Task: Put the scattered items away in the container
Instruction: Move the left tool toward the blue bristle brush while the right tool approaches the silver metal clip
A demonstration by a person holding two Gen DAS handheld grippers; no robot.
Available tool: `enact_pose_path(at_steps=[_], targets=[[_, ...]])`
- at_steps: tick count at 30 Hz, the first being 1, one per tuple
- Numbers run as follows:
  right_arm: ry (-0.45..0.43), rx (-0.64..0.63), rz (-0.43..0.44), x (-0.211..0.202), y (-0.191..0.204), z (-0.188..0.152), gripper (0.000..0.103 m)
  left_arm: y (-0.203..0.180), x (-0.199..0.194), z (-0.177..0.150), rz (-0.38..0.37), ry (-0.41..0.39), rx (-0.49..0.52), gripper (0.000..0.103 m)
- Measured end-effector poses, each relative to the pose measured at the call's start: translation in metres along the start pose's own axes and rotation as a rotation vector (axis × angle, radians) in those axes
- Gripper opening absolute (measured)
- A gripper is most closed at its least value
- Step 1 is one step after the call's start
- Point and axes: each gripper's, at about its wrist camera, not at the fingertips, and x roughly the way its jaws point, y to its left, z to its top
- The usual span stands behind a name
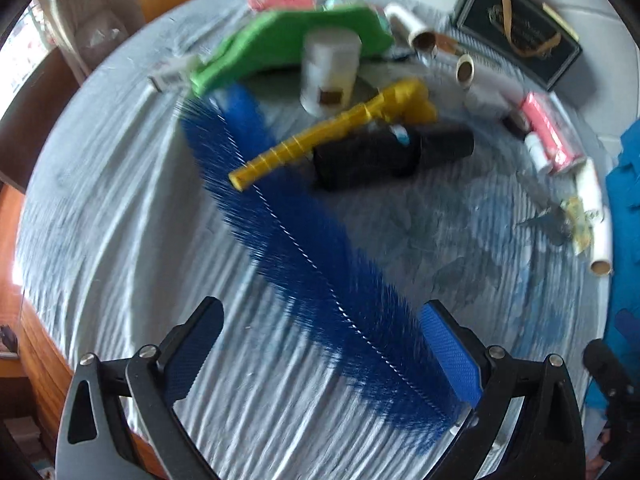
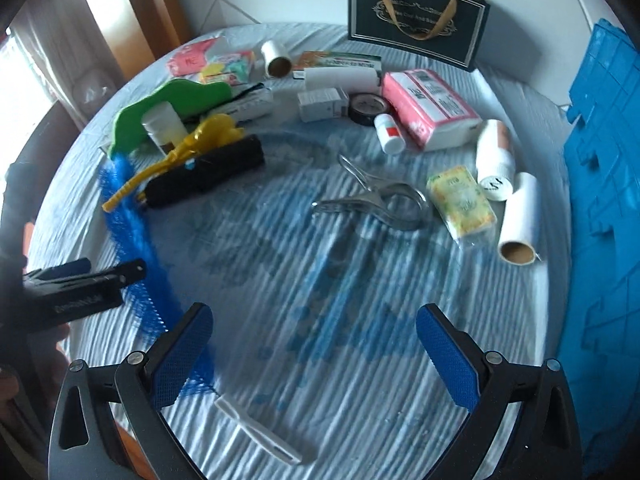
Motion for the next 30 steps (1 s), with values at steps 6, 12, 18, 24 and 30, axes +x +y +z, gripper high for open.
enact_pose_path(at_steps=[6,12,18,24,30], targets=[[0.061,0.031,-0.012,0.026,0.009,0.001,0.103,0.028,0.019,-0.003,-0.006,0.06,0.02,0.101],[0.097,0.003,0.038,0.053,0.047,0.011,0.103,0.077,0.005,0.014,0.189,-0.065,0.078,0.101],[0.153,-0.02,0.01,0.081,0.068,0.012,0.103,0.099,-0.007,0.015,0.013,-0.062,-0.024,0.101],[0.154,-0.034,-0.041,0.072,0.05,0.006,0.103,0.046,-0.011,-0.007,-0.068,-0.033,-0.017,0.101],[0.187,-0.129,-0.046,0.072,0.007,-0.007,0.103,-0.01,-0.012,-0.033,-0.018,-0.039,-0.124,0.101]])
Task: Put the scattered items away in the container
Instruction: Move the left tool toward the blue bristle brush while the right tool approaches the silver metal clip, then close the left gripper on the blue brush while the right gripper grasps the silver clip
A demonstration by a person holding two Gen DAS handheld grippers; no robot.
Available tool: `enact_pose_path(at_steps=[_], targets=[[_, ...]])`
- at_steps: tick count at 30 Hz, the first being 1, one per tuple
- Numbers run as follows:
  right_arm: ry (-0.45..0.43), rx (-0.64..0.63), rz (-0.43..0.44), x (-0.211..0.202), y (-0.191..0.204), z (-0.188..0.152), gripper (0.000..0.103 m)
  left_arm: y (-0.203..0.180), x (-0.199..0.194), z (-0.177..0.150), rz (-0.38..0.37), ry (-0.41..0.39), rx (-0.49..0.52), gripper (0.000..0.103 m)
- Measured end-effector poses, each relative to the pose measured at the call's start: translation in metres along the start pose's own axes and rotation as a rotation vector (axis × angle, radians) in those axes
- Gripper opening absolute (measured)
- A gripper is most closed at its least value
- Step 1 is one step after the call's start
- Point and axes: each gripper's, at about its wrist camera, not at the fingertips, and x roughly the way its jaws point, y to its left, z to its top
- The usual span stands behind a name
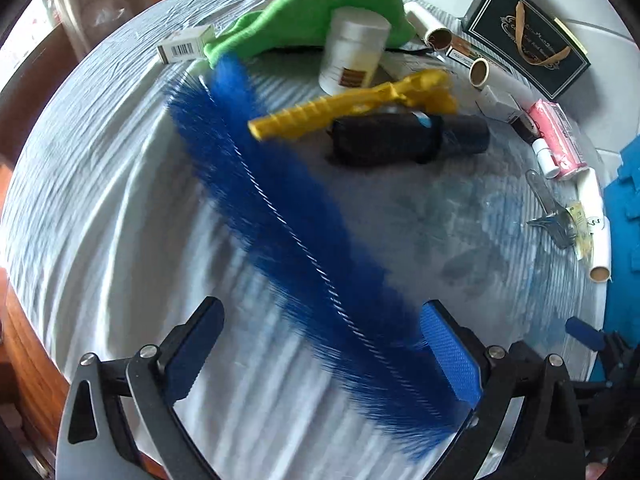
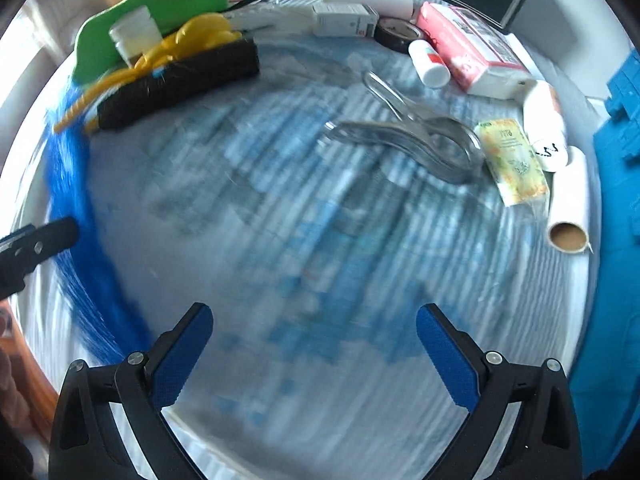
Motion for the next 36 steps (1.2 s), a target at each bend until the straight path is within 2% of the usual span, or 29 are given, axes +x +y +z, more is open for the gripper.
enact_pose_path(at_steps=[2,4,5,6,7,10,18,19,20,21,22,23,26,28,30,33,36], targets=[[0.022,-0.043,0.008,0.007,-0.013,-0.004,0.103,-0.002,0.005,-0.009,0.03,0.011,-0.073,0.101],[0.035,-0.062,0.007,0.012,-0.024,-0.009,0.103,-0.011,0.024,-0.014,0.041,0.06,-0.137,0.1],[0.029,-0.052,0.028,0.011,-0.029,-0.011,0.103,-0.017,0.029,-0.018,0.08,0.065,-0.14,0.101],[0.019,-0.044,0.04,0.009,-0.034,-0.013,0.103,-0.024,0.031,-0.021,0.134,0.056,-0.124,0.103],[0.01,-0.048,0.041,0.007,-0.036,-0.015,0.103,-0.027,0.033,-0.024,0.146,0.036,-0.138,0.103],[-0.043,-0.076,0.038,0.002,-0.036,-0.021,0.103,-0.027,0.032,-0.029,0.157,-0.015,-0.177,0.103],[-0.127,-0.091,0.058,-0.012,-0.036,-0.027,0.103,-0.025,0.035,-0.04,0.179,-0.074,-0.218,0.103],[-0.125,-0.09,0.072,-0.015,-0.039,-0.028,0.102,-0.026,0.033,-0.042,0.175,-0.072,-0.213,0.094],[-0.129,-0.074,0.08,-0.019,-0.044,-0.028,0.091,-0.027,0.03,-0.043,0.172,-0.078,-0.205,0.085],[-0.139,-0.052,0.082,-0.024,-0.05,-0.028,0.075,-0.029,0.027,-0.045,0.166,-0.086,-0.192,0.064],[-0.148,-0.037,0.091,-0.029,-0.056,-0.027,0.066,-0.031,0.025,-0.046,0.162,-0.086,-0.182,0.052],[-0.153,-0.028,0.11,-0.033,-0.061,-0.025,0.05,-0.032,0.025,-0.047,0.158,-0.084,-0.175,0.051],[-0.181,-0.02,0.147,-0.038,-0.068,-0.015,0.048,-0.031,0.027,-0.046,0.152,-0.09,-0.167,0.043],[-0.24,-0.02,0.132,-0.04,-0.069,-0.018,0.048,-0.033,0.026,-0.036,0.148,-0.079,-0.157,0.026],[-0.291,0.0,0.101,-0.039,-0.067,-0.006,0.048,-0.033,0.028,-0.021,0.159,-0.079,-0.155,0.023],[-0.32,0.058,0.081,-0.019,-0.074,0.019,0.048,-0.028,0.018,-0.01,0.162,-0.11,-0.149,0.021],[-0.356,0.091,0.05,-0.007,-0.07,0.027,0.048,-0.044,0.008,0.0,0.219,-0.161,-0.068,0.021]])
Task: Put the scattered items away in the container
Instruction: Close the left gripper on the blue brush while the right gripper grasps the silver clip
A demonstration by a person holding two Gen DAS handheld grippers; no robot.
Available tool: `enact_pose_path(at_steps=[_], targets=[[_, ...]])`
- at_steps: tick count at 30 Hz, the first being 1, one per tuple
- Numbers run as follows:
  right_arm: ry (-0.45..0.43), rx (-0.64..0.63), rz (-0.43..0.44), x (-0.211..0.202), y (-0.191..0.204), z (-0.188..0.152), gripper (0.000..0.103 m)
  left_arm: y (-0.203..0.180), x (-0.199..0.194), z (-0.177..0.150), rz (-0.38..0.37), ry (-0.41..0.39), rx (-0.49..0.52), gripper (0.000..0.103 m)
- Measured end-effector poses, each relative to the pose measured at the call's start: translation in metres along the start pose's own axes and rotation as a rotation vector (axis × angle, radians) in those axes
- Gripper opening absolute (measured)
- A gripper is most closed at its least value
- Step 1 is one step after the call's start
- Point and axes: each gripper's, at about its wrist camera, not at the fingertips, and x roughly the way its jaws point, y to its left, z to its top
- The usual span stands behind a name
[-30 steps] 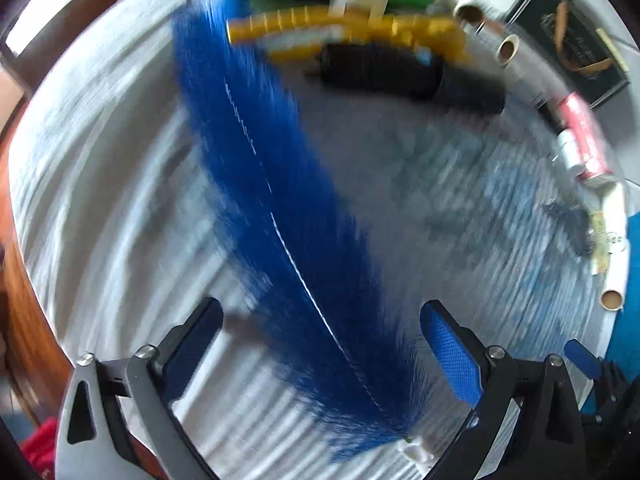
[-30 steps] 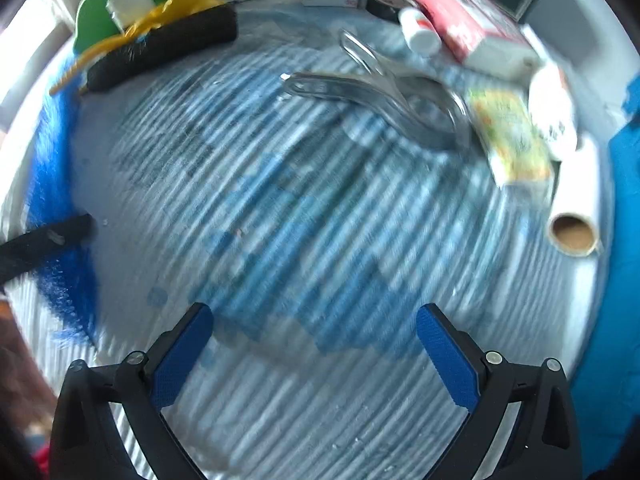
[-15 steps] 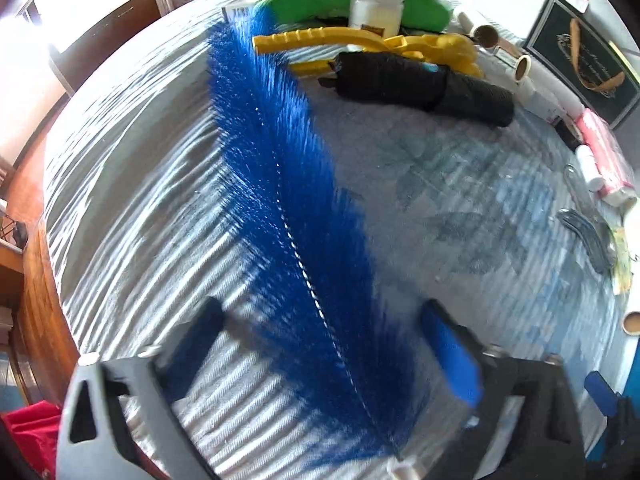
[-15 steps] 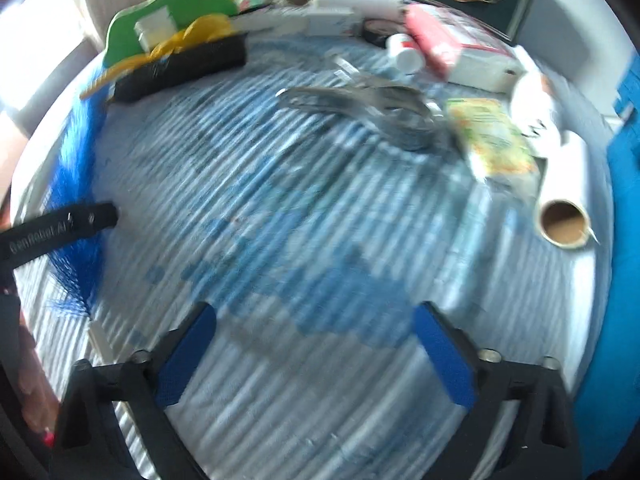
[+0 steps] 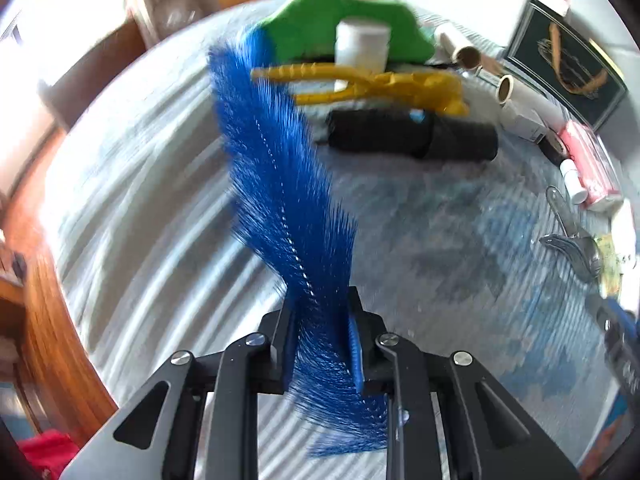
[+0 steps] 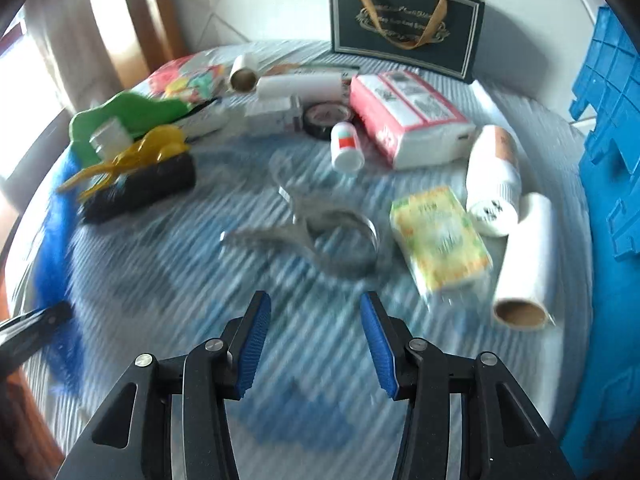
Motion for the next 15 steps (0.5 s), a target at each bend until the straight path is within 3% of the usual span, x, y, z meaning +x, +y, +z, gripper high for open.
enact_pose_path(at_steps=[3,5,7,9,11,13,15], targets=[[-0.058,0.057,-0.032,-0.002,-0.005,0.007,0.049,0.012,-0.001,0.007,-0.025,0.004,-0.002,0.021],[-0.016,0.118,-0.005,0.01,-0.011,0.012,0.051,0.028,0.012,0.007,-0.055,0.055,-0.042,0.021],[-0.025,0.112,0.016,0.013,-0.005,0.016,0.05,0.039,0.022,0.005,-0.036,0.08,-0.047,0.019],[0.022,0.055,0.117,0.013,0.015,0.014,0.039,0.045,0.025,0.0,-0.047,0.091,-0.046,0.019],[0.114,0.018,0.3,0.012,0.039,0.005,0.028,0.047,0.025,-0.002,-0.04,0.092,-0.018,0.019],[0.117,-0.051,0.35,-0.001,0.058,-0.005,0.028,0.051,0.021,-0.003,-0.024,0.087,0.003,0.019],[0.082,-0.066,0.343,-0.014,0.061,-0.005,0.028,0.056,0.017,-0.002,-0.007,0.078,0.017,0.019]])
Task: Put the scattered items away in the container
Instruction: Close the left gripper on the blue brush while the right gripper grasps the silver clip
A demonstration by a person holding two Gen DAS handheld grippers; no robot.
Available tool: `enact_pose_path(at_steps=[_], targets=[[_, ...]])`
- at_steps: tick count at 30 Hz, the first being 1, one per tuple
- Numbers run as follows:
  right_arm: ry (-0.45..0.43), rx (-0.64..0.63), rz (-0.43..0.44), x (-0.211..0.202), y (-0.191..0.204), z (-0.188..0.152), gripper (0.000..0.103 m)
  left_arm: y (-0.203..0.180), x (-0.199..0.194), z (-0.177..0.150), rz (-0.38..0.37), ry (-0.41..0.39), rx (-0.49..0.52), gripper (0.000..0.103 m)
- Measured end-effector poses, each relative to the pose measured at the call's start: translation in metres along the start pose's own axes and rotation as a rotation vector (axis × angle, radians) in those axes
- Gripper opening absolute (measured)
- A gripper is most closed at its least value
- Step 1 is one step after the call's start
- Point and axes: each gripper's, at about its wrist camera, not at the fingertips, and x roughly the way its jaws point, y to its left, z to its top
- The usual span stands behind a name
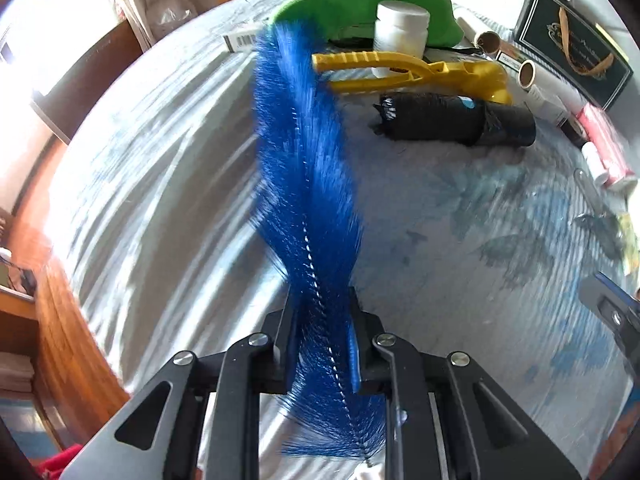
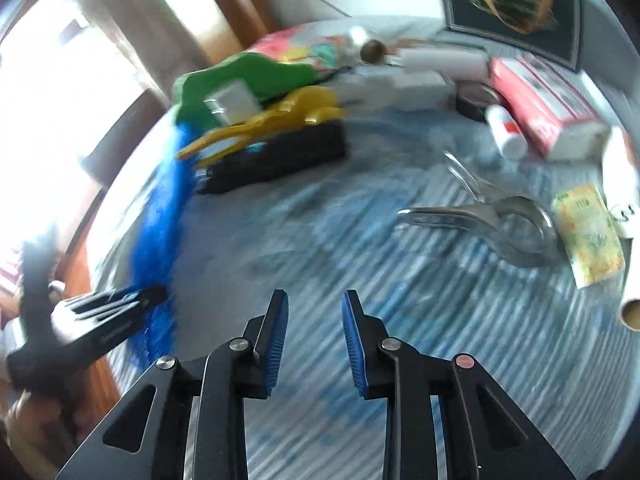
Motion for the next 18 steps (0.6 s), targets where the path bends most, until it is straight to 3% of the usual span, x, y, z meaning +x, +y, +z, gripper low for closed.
enact_pose_path(at_steps=[4,5,8,10,13,14,16,18], targets=[[-0.104,0.085,-0.267,-0.012,-0.035,0.021,0.032,0.005,-0.003,0.011,-0.055,-0.007,-0.024,0.019],[-0.101,0.124,-0.283,-0.01,-0.047,0.025,0.032,0.003,-0.002,0.014,-0.062,-0.013,-0.024,0.02],[-0.102,0.213,-0.327,-0.002,-0.078,0.027,0.032,-0.004,0.008,0.022,-0.051,-0.011,-0.017,0.034],[-0.076,0.222,-0.283,0.007,-0.089,0.025,0.035,-0.002,0.018,0.025,-0.056,0.011,-0.037,0.054],[-0.042,0.21,-0.163,0.013,-0.078,0.028,0.037,0.0,0.023,0.026,-0.063,-0.008,-0.064,0.06],[-0.013,0.192,-0.116,0.016,-0.069,0.026,0.037,0.0,0.023,0.027,-0.063,-0.014,-0.058,0.056],[0.044,0.158,0.001,0.02,-0.046,0.016,0.033,0.0,0.021,0.027,-0.067,-0.019,-0.046,0.027],[0.091,0.102,0.087,0.018,-0.023,0.003,0.032,0.0,0.018,0.024,-0.081,0.0,-0.018,0.022]])
